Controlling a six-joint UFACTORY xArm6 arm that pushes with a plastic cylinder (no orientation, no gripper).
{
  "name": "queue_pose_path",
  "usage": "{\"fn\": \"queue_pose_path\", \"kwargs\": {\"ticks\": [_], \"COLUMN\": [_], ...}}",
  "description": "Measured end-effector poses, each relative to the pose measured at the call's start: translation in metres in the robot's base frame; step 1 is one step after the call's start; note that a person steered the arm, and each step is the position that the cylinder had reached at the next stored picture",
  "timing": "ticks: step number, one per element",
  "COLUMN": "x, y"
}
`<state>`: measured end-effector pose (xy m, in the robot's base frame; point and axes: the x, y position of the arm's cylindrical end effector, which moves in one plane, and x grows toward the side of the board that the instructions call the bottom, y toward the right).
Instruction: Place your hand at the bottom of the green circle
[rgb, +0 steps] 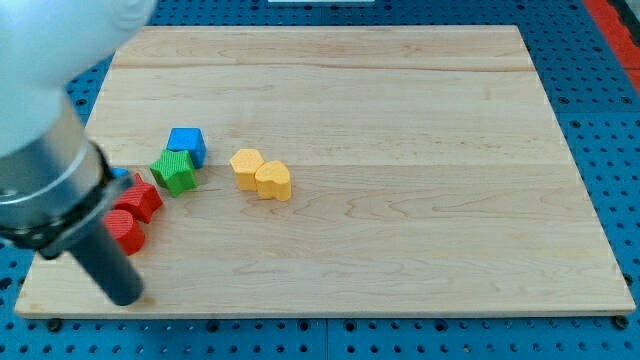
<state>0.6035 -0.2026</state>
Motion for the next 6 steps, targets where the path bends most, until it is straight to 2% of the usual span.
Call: {"fn": "queue_pose_path", "kwargs": {"ticks": [4,6], "x": [-0.027,-0.066], "y": [-0.028,-0.039]}}
